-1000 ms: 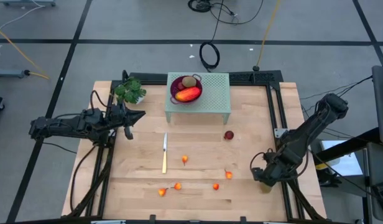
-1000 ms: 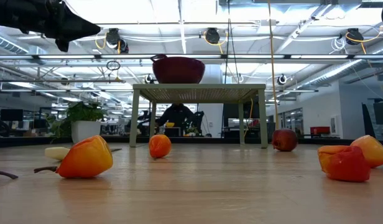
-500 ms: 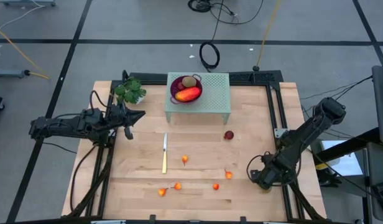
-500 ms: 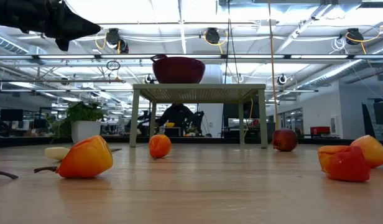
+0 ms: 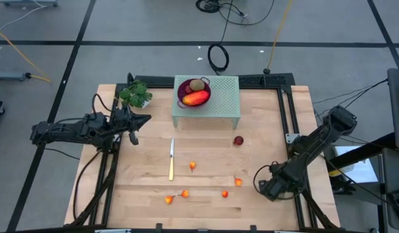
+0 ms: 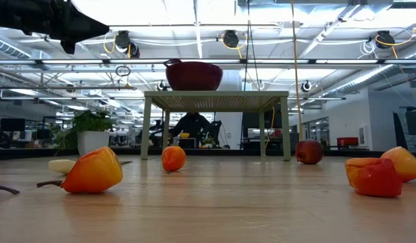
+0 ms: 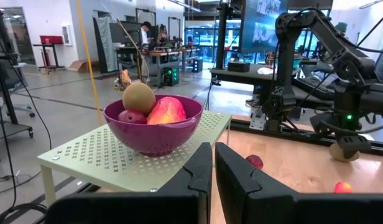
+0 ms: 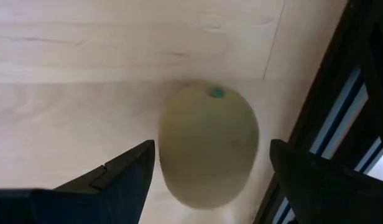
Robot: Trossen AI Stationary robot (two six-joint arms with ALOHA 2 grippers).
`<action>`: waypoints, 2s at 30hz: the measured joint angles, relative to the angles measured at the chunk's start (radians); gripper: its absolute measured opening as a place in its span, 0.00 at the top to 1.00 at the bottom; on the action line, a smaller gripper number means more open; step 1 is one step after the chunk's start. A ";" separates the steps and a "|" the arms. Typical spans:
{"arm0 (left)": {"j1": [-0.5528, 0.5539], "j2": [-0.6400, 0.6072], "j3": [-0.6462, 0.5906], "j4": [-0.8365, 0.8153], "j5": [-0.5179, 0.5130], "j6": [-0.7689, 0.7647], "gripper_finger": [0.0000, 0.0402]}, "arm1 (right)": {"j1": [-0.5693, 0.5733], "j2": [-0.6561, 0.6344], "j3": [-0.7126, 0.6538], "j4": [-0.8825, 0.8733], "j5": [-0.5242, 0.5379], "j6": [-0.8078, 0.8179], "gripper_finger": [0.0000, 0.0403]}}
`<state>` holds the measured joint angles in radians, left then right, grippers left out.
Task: Pick & Place Fruit
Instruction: Put the kiwi into the strainer bowl on the shelf
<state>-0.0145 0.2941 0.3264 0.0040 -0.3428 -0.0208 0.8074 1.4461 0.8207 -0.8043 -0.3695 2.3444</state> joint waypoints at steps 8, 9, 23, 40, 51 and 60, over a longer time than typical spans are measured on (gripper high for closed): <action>0.000 0.000 0.000 0.000 0.000 -0.001 0.95 | 0.000 0.043 0.000 0.009 0.005 -0.018 0.23; 0.000 0.000 0.000 0.000 0.000 -0.001 0.95 | 0.000 0.049 0.000 0.015 0.006 -0.023 0.23; 0.000 0.000 0.000 0.001 0.000 -0.003 0.95 | 0.000 0.075 0.000 0.026 0.006 -0.027 0.42; 0.000 0.000 0.000 0.001 0.000 -0.001 0.95 | -0.072 -0.026 0.002 0.203 0.512 -0.047 0.48; 0.000 0.000 0.000 0.000 0.000 -0.001 0.95 | -0.203 -0.152 0.002 0.509 0.917 -0.388 0.48; 0.000 0.000 0.000 0.001 0.000 -0.002 0.95 | -0.370 -0.237 0.002 0.832 0.944 -1.156 0.48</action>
<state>-0.0146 0.2943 0.3264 0.0048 -0.3429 -0.0223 0.4370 1.2094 0.8230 0.0277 0.5747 1.1888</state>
